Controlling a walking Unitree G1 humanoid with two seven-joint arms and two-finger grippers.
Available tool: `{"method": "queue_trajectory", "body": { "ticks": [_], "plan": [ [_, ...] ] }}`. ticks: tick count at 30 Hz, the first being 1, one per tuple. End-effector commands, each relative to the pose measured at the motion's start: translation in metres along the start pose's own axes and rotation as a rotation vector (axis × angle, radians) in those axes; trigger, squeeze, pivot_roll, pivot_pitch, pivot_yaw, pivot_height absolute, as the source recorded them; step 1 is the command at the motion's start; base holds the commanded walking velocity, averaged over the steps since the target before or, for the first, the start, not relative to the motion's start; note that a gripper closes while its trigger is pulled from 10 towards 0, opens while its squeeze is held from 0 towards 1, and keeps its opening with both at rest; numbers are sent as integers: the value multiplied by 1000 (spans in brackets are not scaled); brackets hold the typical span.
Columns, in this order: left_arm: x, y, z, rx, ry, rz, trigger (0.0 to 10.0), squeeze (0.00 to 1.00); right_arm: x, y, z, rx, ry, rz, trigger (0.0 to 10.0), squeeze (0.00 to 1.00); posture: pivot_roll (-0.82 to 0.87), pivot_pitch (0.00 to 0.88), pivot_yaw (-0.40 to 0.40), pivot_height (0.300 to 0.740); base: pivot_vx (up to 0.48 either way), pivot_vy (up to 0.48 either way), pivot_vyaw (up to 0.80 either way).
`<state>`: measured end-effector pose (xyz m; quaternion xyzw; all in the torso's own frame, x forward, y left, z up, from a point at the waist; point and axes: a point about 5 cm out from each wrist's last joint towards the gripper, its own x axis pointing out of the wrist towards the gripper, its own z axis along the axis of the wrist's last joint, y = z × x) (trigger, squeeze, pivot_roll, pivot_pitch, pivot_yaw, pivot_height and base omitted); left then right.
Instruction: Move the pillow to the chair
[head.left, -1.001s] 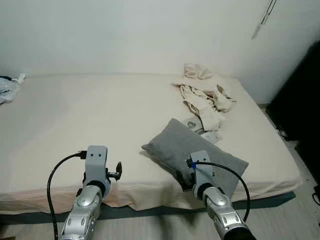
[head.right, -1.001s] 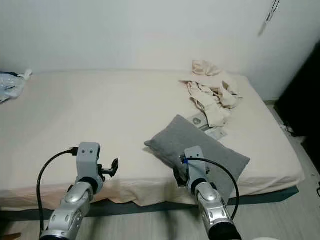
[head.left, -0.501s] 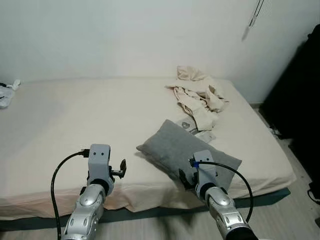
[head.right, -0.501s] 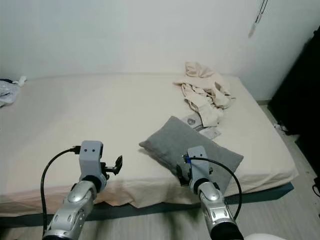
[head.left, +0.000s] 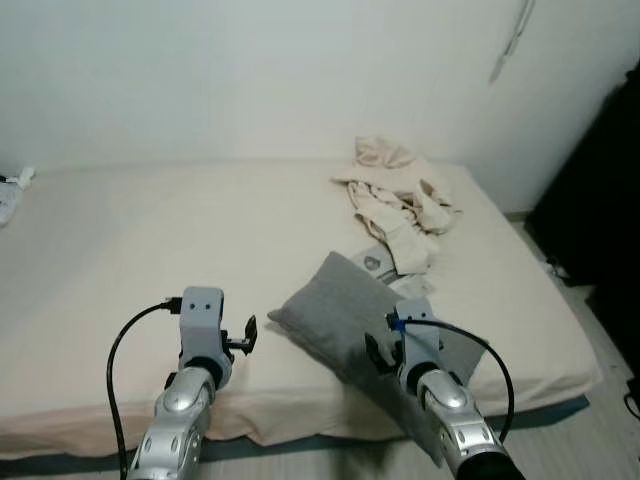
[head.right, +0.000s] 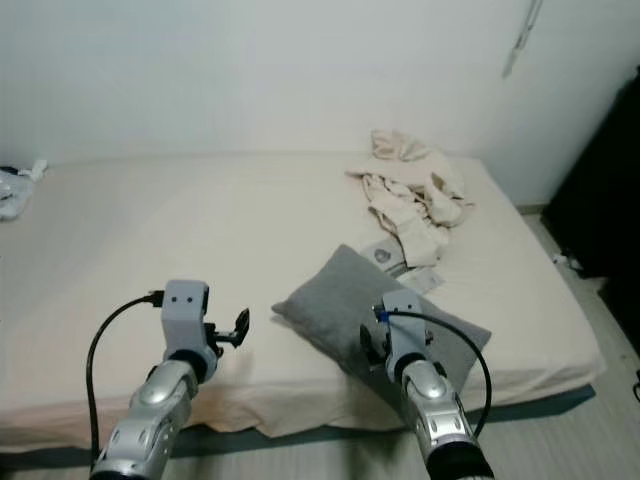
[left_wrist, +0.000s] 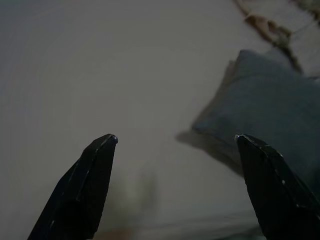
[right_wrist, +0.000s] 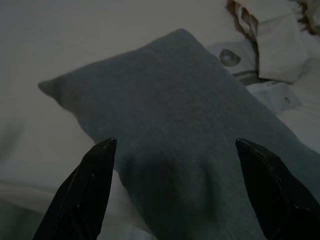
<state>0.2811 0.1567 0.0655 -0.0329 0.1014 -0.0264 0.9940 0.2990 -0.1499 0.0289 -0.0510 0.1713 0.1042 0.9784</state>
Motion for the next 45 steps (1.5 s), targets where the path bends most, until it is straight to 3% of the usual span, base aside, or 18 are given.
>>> {"method": "queue_trajectory", "body": {
  "ticks": [1,27,33,37,41,45],
  "plan": [
    [0,-3,2,-10,-14,-8,10000,0,-2,-4,-4,7,8,-9,10000,0,30,87,-29,740,379,0,0],
    [1,1,1,-20,-17,34,10000,0,-1,-3,-3,-3,13,2,10000,0,28,85,-31,740,60,0,0],
    [1,1,1,5,-9,23,10000,0,-1,-2,-3,0,13,-1,10000,0,27,86,-27,740,0,0,0],
    [2,-1,1,75,-11,16,10000,0,-1,-3,-4,3,13,-5,10000,0,26,89,-23,740,0,-360,0],
    [3,3,-3,8,19,58,10000,0,-2,-3,-5,-2,14,-12,10000,0,23,90,-20,740,0,-332,0],
    [2,4,-6,24,29,55,10000,0,-2,-4,-4,-13,10,-25,10000,0,17,87,-19,740,0,0,0]
  ]
}}
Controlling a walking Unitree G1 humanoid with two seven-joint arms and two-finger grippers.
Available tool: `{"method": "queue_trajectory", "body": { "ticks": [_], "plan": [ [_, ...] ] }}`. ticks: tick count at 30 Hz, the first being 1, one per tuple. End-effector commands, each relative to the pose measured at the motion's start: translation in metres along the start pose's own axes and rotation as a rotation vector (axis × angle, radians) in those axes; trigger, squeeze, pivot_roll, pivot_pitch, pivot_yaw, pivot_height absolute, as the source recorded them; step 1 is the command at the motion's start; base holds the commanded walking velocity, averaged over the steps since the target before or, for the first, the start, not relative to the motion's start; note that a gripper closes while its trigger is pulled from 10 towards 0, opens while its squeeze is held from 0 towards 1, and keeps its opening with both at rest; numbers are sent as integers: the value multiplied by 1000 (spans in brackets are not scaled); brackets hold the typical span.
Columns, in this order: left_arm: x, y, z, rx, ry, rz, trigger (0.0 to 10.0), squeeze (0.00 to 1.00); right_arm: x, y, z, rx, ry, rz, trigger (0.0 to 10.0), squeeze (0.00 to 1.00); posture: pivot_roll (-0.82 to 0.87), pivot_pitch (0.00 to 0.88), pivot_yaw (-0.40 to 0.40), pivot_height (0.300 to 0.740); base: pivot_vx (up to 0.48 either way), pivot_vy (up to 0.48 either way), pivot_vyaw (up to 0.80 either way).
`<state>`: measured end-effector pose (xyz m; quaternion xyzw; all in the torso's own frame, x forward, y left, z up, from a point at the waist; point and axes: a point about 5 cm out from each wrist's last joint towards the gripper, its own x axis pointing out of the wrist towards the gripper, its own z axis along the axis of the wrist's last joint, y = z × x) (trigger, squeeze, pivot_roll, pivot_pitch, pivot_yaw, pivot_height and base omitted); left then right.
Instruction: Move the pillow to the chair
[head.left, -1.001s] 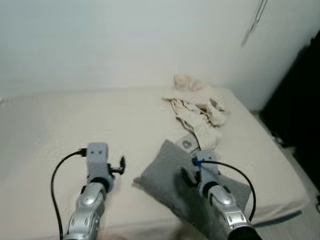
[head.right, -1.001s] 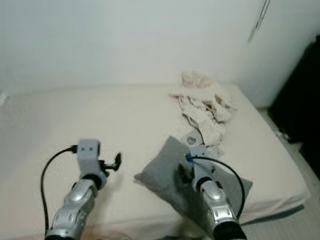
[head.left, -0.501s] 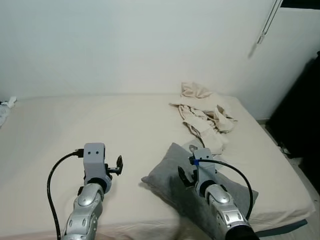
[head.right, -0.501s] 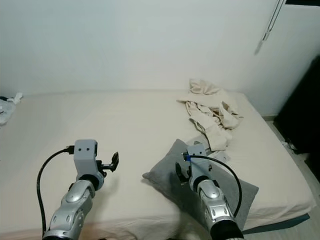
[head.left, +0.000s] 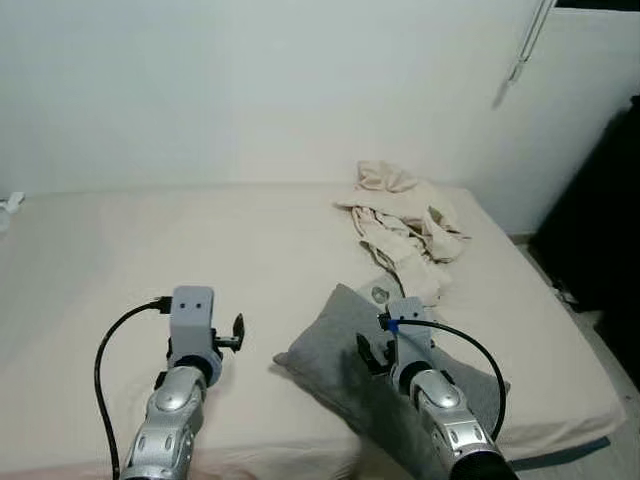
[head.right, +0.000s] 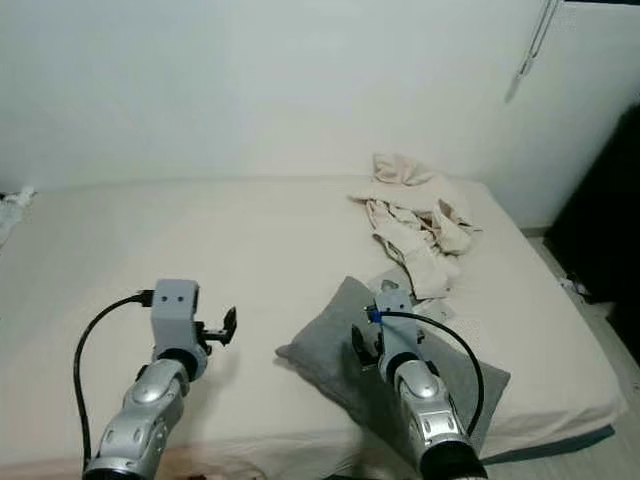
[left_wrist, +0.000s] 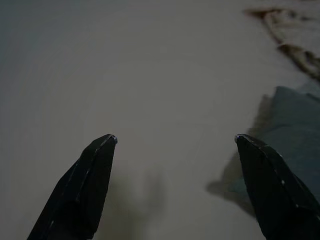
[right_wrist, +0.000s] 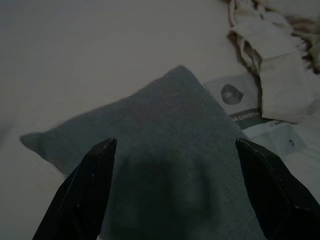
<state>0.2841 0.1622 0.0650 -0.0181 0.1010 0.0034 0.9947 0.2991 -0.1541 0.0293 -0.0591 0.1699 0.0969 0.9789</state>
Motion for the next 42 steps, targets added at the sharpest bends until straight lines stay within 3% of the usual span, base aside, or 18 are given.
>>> {"method": "queue_trajectory", "body": {
  "ticks": [1,7,19,33,42],
  "plan": [
    [0,-2,-6,4,30,-12,10000,0,-1,0,-2,7,5,-11,10000,0,16,84,-20,740,0,0,0],
    [1,-4,-6,7,28,-16,10000,0,1,0,1,17,-3,-13,10000,0,15,76,-22,740,0,0,0],
    [2,-2,-8,19,34,-24,10000,0,-2,0,-3,15,6,-7,10000,0,11,68,-16,682,0,0,0],
    [3,2,-8,35,39,-20,10000,0,-4,0,-5,10,8,3,10000,0,12,71,-23,682,0,0,0],
    [2,1,-9,32,40,-19,10000,0,-5,-1,-6,13,8,0,10000,0,8,77,-22,647,0,0,0]
  ]
}}
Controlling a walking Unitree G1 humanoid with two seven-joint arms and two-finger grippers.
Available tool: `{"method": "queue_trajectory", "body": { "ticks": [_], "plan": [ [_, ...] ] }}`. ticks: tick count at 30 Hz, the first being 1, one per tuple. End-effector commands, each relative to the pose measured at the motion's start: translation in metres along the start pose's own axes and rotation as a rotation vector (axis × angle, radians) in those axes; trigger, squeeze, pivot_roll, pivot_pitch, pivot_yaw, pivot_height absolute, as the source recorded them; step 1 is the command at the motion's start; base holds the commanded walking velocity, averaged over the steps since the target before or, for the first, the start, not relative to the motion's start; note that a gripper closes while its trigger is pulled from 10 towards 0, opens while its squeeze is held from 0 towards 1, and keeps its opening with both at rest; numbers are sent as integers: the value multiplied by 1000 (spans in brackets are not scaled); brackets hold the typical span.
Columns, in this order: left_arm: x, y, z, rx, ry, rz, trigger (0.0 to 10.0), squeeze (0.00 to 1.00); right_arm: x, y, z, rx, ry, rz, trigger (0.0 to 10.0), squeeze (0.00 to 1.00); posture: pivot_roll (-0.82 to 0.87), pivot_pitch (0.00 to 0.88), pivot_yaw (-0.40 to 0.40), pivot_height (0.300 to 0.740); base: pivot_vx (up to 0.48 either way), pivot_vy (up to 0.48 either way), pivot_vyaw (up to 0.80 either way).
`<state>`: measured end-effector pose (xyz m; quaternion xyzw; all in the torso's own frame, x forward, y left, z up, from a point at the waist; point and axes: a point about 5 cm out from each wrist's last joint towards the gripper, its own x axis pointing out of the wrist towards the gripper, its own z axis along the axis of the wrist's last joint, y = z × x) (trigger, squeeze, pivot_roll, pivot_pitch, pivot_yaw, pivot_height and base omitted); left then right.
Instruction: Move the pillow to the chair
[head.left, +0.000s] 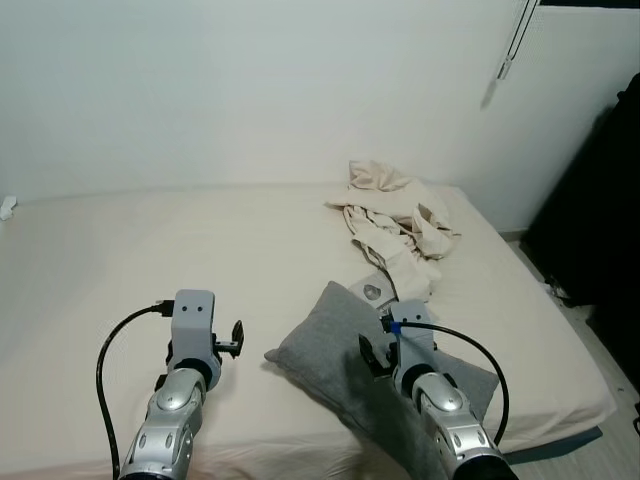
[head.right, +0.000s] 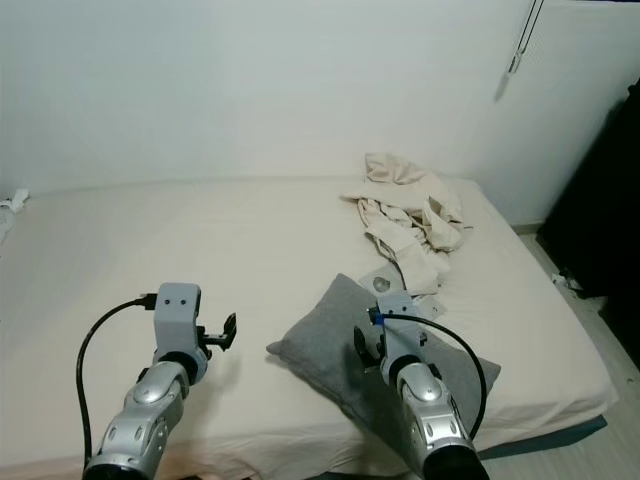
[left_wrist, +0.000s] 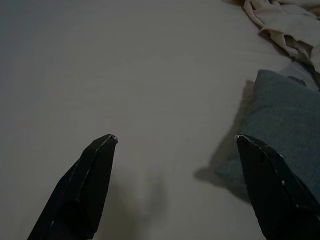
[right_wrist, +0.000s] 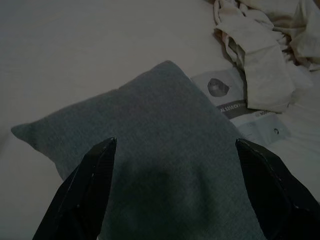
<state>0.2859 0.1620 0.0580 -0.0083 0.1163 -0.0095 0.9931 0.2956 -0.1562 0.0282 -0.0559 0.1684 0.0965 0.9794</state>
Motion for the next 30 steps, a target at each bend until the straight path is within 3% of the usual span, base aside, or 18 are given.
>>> {"method": "queue_trajectory", "body": {
  "ticks": [1,12,17,18,20,22,23,25,26,28,30],
  "plan": [
    [-1,1,-3,9,8,5,10000,0,-2,0,-3,4,11,-2,10000,0,6,79,-24,642,0,0,0],
    [-3,-1,-4,-12,5,12,10000,0,-4,-2,-3,15,2,9,10000,0,4,92,-43,632,0,0,0],
    [-3,-3,-3,-53,10,-53,10000,0,-4,-5,-1,-30,3,19,10000,0,7,104,-42,608,0,0,0],
    [-3,-7,0,-121,12,-128,10000,0,-5,-12,1,-28,-2,-1,10000,0,10,108,-41,608,0,0,0],
    [-4,-9,2,-164,11,-176,10000,0,-5,-17,3,-24,-5,-13,10000,0,12,112,-40,608,0,0,0],
    [-6,-14,9,-281,15,-311,10000,0,-6,-30,9,-20,-22,-47,10000,0,15,117,-39,608,0,0,0],
    [-6,-14,9,-281,15,-311,10000,0,-6,-30,9,-20,-22,-47,10000,0,15,117,-39,608,0,0,0],
    [-8,-16,19,-383,13,-439,10000,0,-8,-48,17,-1,-44,-82,10000,0,18,124,-35,603,0,0,0],
    [-8,-16,19,-383,13,-439,10000,0,-8,-48,17,-1,-44,-82,10000,0,18,124,-35,603,0,0,0],
    [-7,-15,26,-486,50,-542,10000,0,-11,-70,27,11,-75,-139,10000,0,23,130,-29,593,0,0,0],
    [-4,-15,27,-581,78,-570,10000,0,-14,-86,34,9,-96,-184,10000,0,24,133,-25,593,0,0,0]
  ]
}}
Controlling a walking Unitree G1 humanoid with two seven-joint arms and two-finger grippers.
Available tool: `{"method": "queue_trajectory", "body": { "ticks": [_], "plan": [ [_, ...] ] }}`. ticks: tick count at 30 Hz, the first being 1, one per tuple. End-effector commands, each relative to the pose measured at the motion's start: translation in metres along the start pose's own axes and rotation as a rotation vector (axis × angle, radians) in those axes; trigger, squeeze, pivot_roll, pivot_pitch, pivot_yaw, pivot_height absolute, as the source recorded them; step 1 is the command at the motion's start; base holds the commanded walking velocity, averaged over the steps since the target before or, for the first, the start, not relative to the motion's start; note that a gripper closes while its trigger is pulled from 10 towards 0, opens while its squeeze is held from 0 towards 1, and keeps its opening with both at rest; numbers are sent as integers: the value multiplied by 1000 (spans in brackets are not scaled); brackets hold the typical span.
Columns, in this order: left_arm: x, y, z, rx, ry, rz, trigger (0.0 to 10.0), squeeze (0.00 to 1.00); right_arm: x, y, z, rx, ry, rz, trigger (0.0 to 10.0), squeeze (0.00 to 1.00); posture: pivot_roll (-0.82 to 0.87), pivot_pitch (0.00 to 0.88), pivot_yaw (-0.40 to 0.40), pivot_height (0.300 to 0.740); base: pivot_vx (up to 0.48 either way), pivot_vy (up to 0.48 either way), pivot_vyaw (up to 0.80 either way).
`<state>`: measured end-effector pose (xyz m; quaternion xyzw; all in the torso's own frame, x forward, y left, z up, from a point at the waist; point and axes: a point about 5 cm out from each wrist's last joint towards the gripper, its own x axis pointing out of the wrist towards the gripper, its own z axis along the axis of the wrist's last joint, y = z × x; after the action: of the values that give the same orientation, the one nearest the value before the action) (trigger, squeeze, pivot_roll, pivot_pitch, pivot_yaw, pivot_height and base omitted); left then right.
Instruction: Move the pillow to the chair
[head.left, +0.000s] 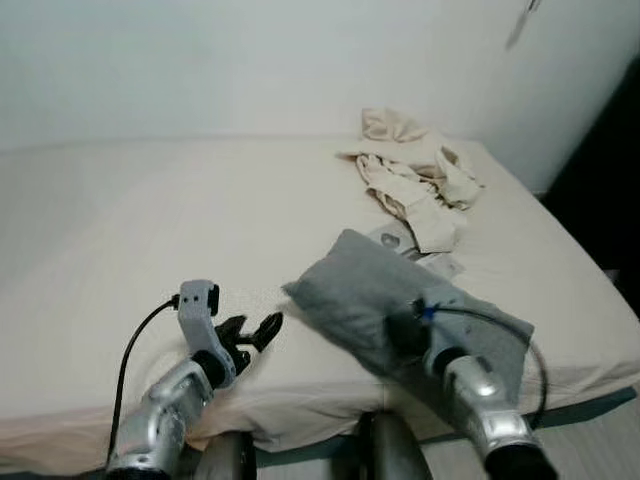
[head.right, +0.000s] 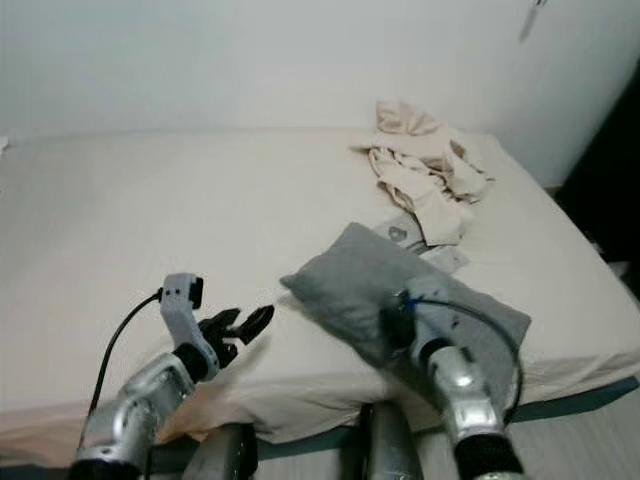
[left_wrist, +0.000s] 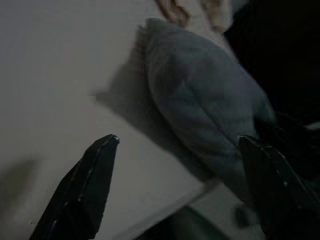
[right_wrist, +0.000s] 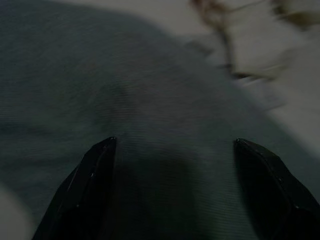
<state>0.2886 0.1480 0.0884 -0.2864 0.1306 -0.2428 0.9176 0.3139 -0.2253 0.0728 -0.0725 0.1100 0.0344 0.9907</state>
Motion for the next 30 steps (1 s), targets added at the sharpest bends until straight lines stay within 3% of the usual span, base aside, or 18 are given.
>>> {"method": "queue_trajectory", "body": {
  "ticks": [1,2,7,10,15,30],
  "plan": [
    [1,2,-3,-112,22,-26,10000,0,-3,-18,-1,29,5,-67,10000,0,23,137,-21,593,0,0,0],
    [2,2,-4,-124,30,-26,10000,0,-3,-23,1,28,2,-82,10000,0,23,137,-21,593,0,0,0],
    [12,15,-20,28,77,119,10000,0,-7,-47,9,28,-18,-149,10000,0,18,151,-13,593,0,0,0],
    [17,12,-25,30,97,130,10000,0,-10,-56,10,32,-20,-169,10000,0,18,153,-13,593,0,0,0],
    [35,0,-37,-10,130,112,10000,0,-12,-54,5,38,-13,-152,10000,0,17,158,-12,593,0,0,0],
    [77,-31,-29,-217,-49,74,10000,0,-17,-49,7,70,-47,-123,10000,0,-21,211,15,593,0,0,0]
  ]
}}
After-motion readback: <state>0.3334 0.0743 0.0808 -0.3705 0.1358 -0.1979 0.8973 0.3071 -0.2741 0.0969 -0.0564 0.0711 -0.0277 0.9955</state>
